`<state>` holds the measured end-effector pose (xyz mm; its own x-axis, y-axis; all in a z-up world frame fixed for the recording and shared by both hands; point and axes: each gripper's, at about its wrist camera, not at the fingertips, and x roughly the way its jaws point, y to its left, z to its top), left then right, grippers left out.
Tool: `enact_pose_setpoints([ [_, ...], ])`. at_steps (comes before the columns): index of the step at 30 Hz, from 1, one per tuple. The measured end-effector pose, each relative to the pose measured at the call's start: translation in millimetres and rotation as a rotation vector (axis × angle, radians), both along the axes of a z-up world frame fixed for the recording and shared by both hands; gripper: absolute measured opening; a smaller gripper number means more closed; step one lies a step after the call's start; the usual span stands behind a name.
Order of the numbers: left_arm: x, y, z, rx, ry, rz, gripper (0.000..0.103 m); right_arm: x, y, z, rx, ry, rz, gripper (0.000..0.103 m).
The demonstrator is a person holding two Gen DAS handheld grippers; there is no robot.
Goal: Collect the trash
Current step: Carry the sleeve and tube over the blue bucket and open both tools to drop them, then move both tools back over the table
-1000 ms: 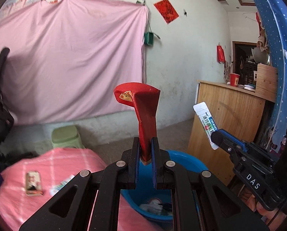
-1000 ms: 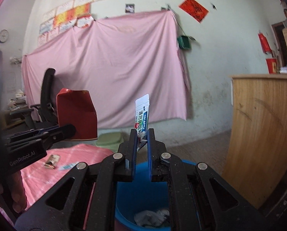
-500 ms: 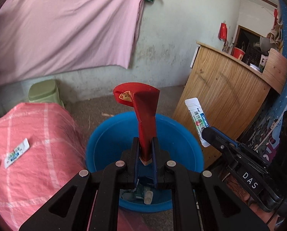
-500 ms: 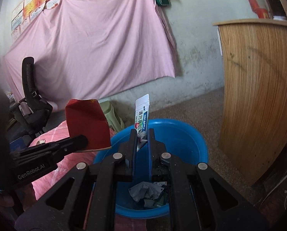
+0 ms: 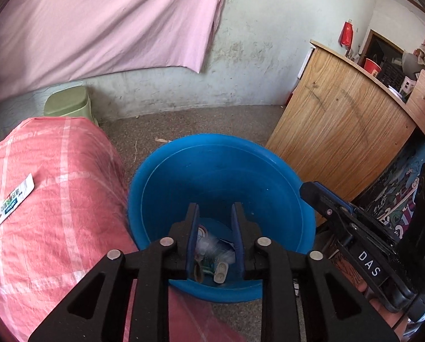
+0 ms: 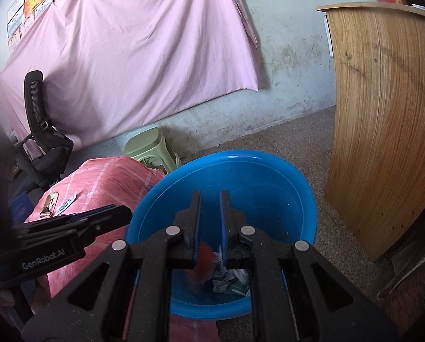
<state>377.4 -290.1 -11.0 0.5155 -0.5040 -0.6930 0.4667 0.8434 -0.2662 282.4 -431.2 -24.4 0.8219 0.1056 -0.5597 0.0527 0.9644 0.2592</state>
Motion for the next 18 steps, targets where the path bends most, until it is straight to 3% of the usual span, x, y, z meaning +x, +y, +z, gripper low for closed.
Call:
enact_pose_setpoints([
  [18, -26.8, 59.3, 37.6, -0.02, -0.196, 0.135, 0.028, -11.0, 28.0, 37.9, -0.063, -0.175, 0.016, 0.05],
])
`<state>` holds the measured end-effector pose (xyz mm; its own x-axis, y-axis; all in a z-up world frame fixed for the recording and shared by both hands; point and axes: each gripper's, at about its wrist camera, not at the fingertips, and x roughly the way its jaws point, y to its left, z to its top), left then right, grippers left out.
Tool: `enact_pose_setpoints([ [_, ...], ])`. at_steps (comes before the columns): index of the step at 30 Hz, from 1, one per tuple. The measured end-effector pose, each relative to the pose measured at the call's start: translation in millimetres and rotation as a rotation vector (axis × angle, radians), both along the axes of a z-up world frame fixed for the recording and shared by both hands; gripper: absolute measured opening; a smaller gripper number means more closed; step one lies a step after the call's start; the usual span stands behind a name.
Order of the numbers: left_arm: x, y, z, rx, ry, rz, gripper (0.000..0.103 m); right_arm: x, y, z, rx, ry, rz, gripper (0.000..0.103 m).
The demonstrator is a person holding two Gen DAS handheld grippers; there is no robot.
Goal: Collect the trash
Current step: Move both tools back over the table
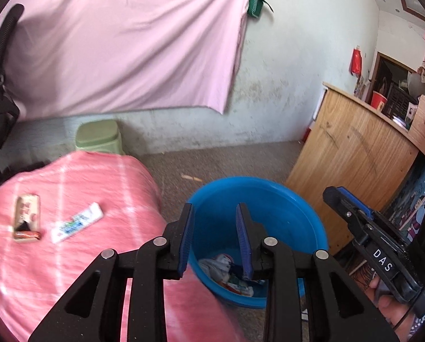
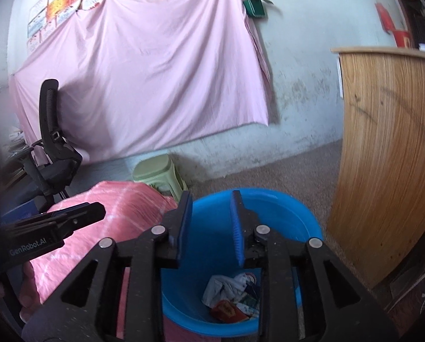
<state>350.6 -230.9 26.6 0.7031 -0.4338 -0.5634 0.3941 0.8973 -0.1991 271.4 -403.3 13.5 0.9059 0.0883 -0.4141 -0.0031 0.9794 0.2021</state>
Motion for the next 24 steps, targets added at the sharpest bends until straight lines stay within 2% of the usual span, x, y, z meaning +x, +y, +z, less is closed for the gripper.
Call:
enact_pose_setpoints([
  [8, -16.2, 44.2, 19.2, -0.023, -0.091, 0.099, 0.036, -2.9, 24.7, 21.9, 0.001, -0.105, 0.024, 0.061],
  [12, -23.5, 64.2, 26.9, -0.03, -0.129, 0.148, 0.044, -3.8, 41.4, 30.5, -0.008, -0.149, 0.05, 0.066],
  [21, -37.6, 112.4, 37.8, -0.043, -0.199, 0.256, 0.052, -5.1, 77.4, 42.6, -0.023, -0.23, 0.099, 0.083],
  [24, -45.6, 131.5, 39.5, -0.044, -0.228, 0.304, 0.057, -7.0, 86.5, 45.2, -0.017, -0.261, 0.108, 0.093],
])
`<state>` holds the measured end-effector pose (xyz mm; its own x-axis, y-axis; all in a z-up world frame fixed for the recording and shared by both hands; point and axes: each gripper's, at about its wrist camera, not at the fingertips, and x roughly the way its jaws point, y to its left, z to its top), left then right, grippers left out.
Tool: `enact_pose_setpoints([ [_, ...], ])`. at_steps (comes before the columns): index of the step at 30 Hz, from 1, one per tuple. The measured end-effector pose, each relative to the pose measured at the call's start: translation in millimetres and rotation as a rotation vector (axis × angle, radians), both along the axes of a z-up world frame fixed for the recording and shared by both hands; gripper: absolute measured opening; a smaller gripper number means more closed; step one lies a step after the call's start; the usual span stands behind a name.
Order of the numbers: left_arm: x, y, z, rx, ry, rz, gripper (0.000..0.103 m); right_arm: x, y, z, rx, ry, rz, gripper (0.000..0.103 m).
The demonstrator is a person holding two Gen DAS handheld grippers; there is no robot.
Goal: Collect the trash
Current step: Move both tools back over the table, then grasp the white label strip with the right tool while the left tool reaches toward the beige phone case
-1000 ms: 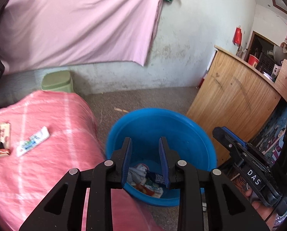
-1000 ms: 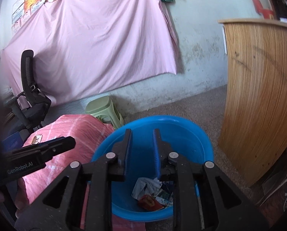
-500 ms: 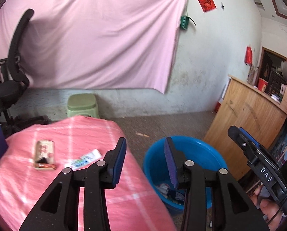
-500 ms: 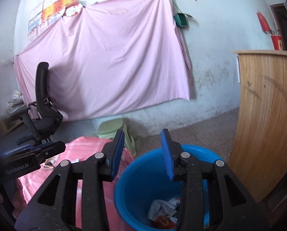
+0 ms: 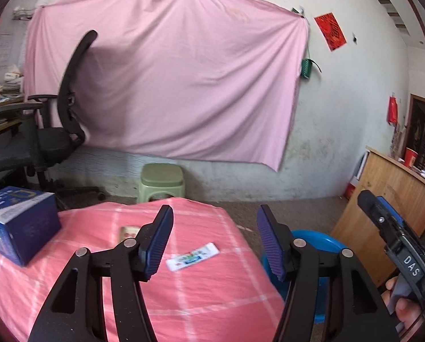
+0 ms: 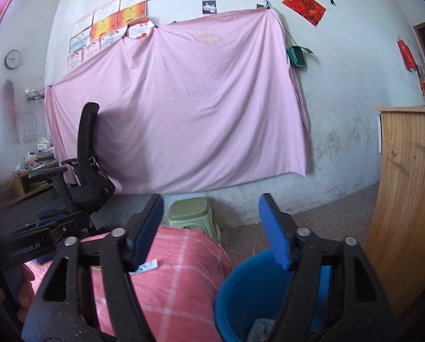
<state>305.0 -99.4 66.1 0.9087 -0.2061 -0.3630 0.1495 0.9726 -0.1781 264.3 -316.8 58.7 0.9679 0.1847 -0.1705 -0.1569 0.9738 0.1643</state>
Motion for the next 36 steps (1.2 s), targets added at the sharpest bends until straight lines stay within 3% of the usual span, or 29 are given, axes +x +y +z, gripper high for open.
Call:
enact_pose_setpoints([
  [2, -5.4, 12.5, 0.9, 0.002, -0.014, 0.03, 0.063, -0.3, 5.3, 1.2, 0.003, -0.015, 0.007, 0.1],
  [4, -9.8, 22.3, 1.9, 0.001, -0.029, 0.055, 0.077, -1.3, 11.5, 2.1, 0.005, -0.033, 0.015, 0.103],
  [11, -27.4, 59.3, 1.3, 0.0, -0.096, 0.139, 0.096, -2.5, 30.7, 3.8, -0.007, -0.07, 0.063, 0.103],
  [24, -36.6, 96.4, -19.5, 0.06, -0.125, 0.227, 0.098, 0.1, 88.5, -1.8, -0.114, -0.107, 0.159, 0.103],
  [36, 2.2, 121.6, -61.3, 0.092, 0.033, 0.184, 0.097, 31.0, 134.5, -34.0, -0.244, 0.035, 0.223, 0.103],
])
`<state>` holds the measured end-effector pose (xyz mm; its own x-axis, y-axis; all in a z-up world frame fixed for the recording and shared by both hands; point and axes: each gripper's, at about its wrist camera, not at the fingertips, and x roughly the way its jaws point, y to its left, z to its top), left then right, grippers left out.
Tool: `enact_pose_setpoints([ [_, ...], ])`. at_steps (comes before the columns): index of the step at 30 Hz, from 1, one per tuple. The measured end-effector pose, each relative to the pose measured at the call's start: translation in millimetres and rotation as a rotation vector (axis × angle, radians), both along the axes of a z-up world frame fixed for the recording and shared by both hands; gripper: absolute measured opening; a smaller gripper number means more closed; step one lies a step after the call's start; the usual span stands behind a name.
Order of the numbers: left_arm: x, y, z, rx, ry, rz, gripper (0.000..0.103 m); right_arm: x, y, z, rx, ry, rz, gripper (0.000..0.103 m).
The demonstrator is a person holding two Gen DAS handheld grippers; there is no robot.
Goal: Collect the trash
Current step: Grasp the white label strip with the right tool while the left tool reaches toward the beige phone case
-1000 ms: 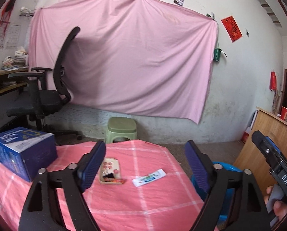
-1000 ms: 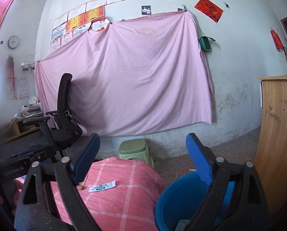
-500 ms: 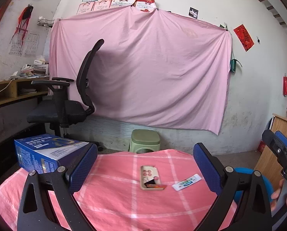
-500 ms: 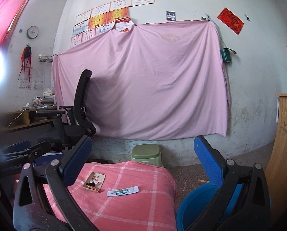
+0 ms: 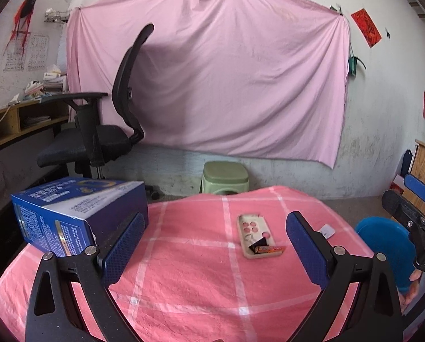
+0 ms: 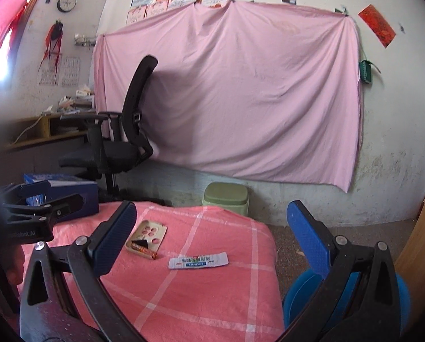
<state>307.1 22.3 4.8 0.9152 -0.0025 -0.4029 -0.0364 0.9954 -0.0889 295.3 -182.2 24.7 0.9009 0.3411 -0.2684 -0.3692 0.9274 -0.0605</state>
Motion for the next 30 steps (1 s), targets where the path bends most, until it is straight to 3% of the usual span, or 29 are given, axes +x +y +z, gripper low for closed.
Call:
enact_pose_setpoints([
  [10, 42.6, 7.3, -29.9, -0.085, 0.228, -0.128, 0.094, 45.2, 7.5, -29.2, -0.049, 0.26, -0.027, 0.103],
  [11, 47.0, 7.5, -32.3, -0.097, 0.248, -0.139, 0.091, 47.6, 6.7, -30.1, -0.047, 0.275, -0.031, 0.103],
  [13, 54.4, 5.9, -35.5, -0.115, 0.282, -0.159, 0.073, 59.4, 7.5, -35.7, -0.048, 0.335, -0.033, 0.103],
  [16, 69.2, 3.5, -39.3, -0.134, 0.334, -0.177, 0.056, 76.3, 11.8, -45.2, -0.057, 0.417, -0.032, 0.103],
  [22, 97.1, 0.3, -43.8, -0.187, 0.411, -0.209, 0.032, 97.0, 21.7, -60.1, -0.107, 0.527, -0.019, 0.089],
  [26, 113.8, 1.1, -47.9, -0.221, 0.454, -0.205, 0.025, 103.6, 20.6, -66.4, -0.11, 0.576, -0.02, 0.083],
  [30, 123.9, 1.0, -53.3, -0.249, 0.497, -0.206, 0.012, 110.7, 15.0, -74.1, -0.085, 0.636, -0.018, 0.08],
])
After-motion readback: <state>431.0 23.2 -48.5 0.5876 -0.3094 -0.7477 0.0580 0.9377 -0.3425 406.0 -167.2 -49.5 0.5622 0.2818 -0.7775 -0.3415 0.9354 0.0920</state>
